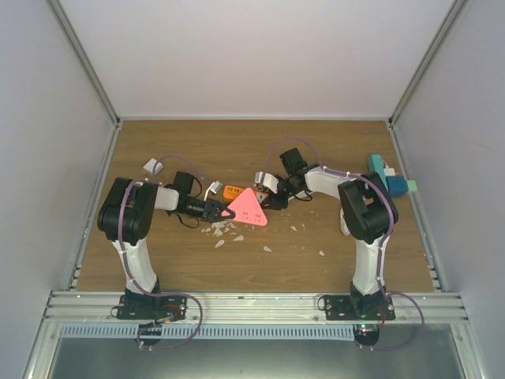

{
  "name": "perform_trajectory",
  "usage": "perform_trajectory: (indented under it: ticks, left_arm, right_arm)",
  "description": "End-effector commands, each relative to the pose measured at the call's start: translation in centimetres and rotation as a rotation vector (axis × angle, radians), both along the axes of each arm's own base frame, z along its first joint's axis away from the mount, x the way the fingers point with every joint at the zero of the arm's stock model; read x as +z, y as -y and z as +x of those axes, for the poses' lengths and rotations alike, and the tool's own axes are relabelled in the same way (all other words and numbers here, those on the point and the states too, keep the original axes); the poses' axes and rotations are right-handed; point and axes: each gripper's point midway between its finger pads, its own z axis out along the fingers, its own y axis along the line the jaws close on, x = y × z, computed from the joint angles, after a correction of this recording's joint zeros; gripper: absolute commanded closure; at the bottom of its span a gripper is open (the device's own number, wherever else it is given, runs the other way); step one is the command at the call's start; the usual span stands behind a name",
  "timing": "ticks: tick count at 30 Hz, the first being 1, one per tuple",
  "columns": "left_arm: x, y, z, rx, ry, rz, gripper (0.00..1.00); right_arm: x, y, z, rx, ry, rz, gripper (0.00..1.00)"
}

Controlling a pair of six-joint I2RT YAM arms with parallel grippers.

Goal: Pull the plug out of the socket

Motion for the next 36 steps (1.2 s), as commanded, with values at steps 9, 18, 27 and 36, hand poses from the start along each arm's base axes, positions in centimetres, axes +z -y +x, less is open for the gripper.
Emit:
perform_trajectory:
  ticks: [9, 18, 27, 36]
  left_arm:
    - [3.3, 0.9, -1.3, -0.097, 0.186, -0.145, 1.0]
    - [3.6, 0.6, -0.7, -0.054, 0.296, -0.064, 1.0]
    - [2.9, -1.6, 1.3, 0.037, 0.277, 0.0, 1.0]
    - [5.3, -5.1, 4.7, 0.184, 0.408, 0.091, 1.0]
  right_arm:
    - [-4.8, 3.2, 1.0, -0.128, -0.061, -0.179, 0.98]
    - [-4.9, 3.3, 0.9, -0.125, -0.072, -0.176, 0.98]
    - [-4.3, 3.4, 1.1, -0.128, -0.08, -0.152, 0.96]
    - [-4.3, 3.3, 1.1, -0.119, -0.075, -0.149, 0.92]
